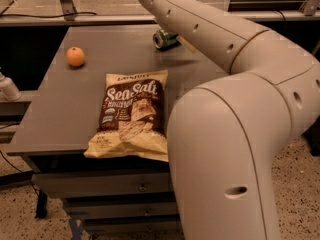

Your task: Place green can upright

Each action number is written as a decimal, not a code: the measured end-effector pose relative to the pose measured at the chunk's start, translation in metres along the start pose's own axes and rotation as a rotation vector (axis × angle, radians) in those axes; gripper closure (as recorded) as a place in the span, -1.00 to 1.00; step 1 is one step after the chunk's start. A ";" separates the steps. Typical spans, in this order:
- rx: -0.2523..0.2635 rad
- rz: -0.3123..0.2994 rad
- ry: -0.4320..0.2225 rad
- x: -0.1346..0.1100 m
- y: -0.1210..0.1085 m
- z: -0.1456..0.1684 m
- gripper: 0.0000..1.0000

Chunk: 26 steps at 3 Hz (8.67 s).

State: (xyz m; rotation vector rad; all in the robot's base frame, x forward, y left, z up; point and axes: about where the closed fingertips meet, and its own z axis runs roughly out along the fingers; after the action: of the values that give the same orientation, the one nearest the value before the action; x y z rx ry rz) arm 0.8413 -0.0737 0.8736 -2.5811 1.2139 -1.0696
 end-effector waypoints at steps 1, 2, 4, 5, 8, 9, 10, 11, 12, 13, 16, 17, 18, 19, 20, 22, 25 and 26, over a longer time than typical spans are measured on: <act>-0.035 -0.012 0.032 0.010 -0.001 0.006 -1.00; -0.058 -0.004 0.034 0.013 -0.003 0.009 -1.00; -0.075 0.009 -0.006 0.005 -0.016 0.012 -1.00; -0.082 0.012 -0.032 0.001 -0.019 0.015 -0.65; -0.126 0.053 -0.116 -0.007 -0.008 0.015 0.76; -0.166 0.129 -0.217 -0.007 0.011 0.002 1.00; -0.185 0.246 -0.357 -0.011 0.031 -0.019 1.00; -0.166 0.398 -0.511 -0.015 0.044 -0.033 1.00; -0.154 0.557 -0.652 -0.017 0.053 -0.049 1.00; -0.137 0.743 -0.774 -0.004 0.066 -0.069 1.00; 0.028 1.305 -1.059 0.085 0.111 -0.094 1.00; 0.103 1.425 -1.154 0.105 0.118 -0.094 1.00; 0.159 1.494 -1.267 0.102 0.114 -0.090 1.00; 0.194 1.523 -1.378 0.077 0.106 -0.088 1.00; 0.195 1.516 -1.432 0.045 0.104 -0.087 1.00; 0.149 1.479 -1.379 0.011 0.120 -0.085 1.00; 0.080 1.469 -1.357 0.002 0.127 -0.077 0.67; 0.063 1.472 -1.360 0.000 0.128 -0.075 0.21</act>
Offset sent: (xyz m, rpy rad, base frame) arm 0.0225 -0.0077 0.0094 -0.0511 0.0267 -0.0625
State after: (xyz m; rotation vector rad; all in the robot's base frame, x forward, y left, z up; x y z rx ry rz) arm 0.7124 -0.1459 0.8837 -0.9907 1.7011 0.7621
